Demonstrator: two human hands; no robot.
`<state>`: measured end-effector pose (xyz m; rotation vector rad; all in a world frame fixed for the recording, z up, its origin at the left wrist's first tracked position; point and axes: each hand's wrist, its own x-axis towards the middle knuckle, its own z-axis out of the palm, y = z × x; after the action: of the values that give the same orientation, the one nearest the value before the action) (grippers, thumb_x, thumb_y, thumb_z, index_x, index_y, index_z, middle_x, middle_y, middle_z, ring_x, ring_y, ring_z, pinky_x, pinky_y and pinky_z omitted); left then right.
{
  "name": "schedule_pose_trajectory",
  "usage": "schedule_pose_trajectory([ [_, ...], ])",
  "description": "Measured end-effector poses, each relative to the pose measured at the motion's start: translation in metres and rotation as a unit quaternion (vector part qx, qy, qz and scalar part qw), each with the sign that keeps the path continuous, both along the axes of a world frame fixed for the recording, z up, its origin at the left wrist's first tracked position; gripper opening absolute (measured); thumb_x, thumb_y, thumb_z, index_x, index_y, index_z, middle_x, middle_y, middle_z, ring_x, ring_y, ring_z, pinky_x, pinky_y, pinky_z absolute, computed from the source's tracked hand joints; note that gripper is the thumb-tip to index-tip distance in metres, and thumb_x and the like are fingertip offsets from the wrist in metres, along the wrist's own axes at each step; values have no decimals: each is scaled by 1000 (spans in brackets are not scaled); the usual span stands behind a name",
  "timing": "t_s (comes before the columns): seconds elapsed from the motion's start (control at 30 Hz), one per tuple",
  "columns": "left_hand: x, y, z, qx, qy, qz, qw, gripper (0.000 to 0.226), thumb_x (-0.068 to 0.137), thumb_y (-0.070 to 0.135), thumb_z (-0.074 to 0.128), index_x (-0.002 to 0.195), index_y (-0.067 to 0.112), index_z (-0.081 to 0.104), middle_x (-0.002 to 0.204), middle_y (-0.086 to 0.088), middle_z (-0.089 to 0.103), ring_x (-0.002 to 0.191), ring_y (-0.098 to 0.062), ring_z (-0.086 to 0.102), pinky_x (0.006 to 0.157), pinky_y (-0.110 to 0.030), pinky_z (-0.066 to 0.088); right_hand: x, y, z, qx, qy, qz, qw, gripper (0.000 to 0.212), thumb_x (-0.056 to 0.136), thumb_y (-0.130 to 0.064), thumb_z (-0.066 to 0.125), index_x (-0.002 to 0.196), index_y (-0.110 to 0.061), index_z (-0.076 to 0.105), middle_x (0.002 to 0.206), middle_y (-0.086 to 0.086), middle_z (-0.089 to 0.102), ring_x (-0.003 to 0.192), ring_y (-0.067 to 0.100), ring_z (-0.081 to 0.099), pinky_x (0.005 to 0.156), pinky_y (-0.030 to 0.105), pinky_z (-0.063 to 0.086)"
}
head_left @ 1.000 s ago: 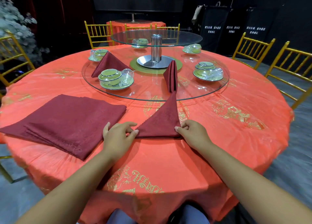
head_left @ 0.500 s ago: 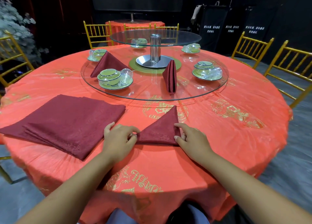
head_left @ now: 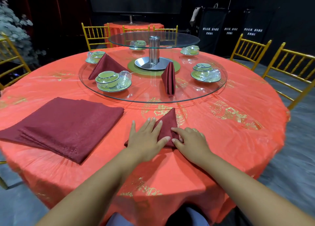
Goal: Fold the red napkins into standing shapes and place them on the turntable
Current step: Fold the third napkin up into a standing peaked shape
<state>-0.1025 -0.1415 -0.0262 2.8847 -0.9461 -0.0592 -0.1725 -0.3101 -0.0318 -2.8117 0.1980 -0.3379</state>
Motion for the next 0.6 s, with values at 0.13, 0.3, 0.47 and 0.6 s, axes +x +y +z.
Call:
schedule_pose_trajectory([
  [0.13, 8, 3, -11, 29, 45, 6, 999, 72, 90, 69, 13, 151, 34, -3, 161, 4, -7, 147, -10, -10, 115, -52, -9, -2, -6, -4, -79, -1, 27, 997, 51, 95, -45, 43, 144, -41, 31, 152, 4, 26, 139, 24, 22, 110, 37, 20],
  [0.3, 10, 3, -16, 28, 37, -1, 999, 75, 88, 71, 12, 151, 35, -3, 161, 4, -8, 147, -10, -10, 116, -50, -7, 4, -12, 0, -144, 9, 193, 971, 46, 100, -28, 37, 146, -32, 33, 158, -8, 13, 147, 15, 2, 116, 40, -7],
  [0.47, 10, 3, -18, 31, 31, -3, 999, 74, 88, 71, 11, 151, 34, -4, 161, 3, -9, 147, -10, -10, 116, -51, -7, 16, -22, 1, -123, 103, 201, 966, 49, 102, -34, 28, 150, -30, 19, 159, -12, 9, 146, 6, -1, 117, 42, -8],
  [0.6, 8, 3, -17, 38, 26, -7, 999, 74, 89, 70, 10, 151, 33, -4, 161, 2, -9, 147, -11, -11, 116, -51, -7, 26, -25, 2, -124, 136, 179, 966, 56, 101, -45, 24, 152, -26, 10, 159, -12, 0, 145, 5, -6, 116, 42, -10],
])
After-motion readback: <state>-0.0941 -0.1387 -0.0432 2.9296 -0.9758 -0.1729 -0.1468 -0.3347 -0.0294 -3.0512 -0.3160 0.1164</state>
